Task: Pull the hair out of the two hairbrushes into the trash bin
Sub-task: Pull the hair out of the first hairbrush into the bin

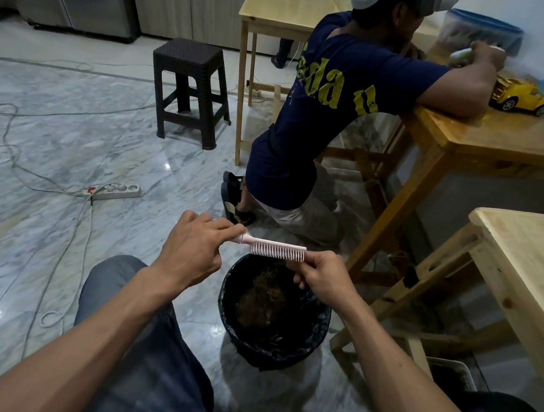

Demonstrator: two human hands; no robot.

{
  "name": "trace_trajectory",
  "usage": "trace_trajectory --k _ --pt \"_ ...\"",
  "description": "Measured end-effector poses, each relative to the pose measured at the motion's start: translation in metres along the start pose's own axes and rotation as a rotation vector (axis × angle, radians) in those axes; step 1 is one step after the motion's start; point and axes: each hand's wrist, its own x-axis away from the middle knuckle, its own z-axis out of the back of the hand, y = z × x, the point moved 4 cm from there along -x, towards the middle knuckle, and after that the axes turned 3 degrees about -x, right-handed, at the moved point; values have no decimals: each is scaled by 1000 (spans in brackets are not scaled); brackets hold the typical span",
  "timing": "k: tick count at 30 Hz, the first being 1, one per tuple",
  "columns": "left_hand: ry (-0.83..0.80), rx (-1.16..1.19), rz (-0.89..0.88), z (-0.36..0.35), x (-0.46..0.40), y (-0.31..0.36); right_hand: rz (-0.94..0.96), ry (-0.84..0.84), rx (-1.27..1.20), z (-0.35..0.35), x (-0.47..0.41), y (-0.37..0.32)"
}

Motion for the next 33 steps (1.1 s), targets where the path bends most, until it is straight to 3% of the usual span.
trace_trajectory --k 11,14,17,20,25,29,33 --pt "-140 -75 128 -9 3 3 -183 324 263 14 -4 11" --pt "-181 -171 124 -9 3 2 -59 421 210 21 -4 1" --pt "-262 -209 250 -8 1 2 91 267 125 13 -1 -15" --pt "-301 -188 353 -9 1 2 114 86 262 -1 1 -14" --pt "-263 -160 309 -10 2 5 -31 141 258 6 1 9" --pt "-206 -110 246 -14 1 10 -168 -143 476 2 -1 10" --pt "-142 -6 124 -16 -2 22 -184 -158 109 -5 -9 2"
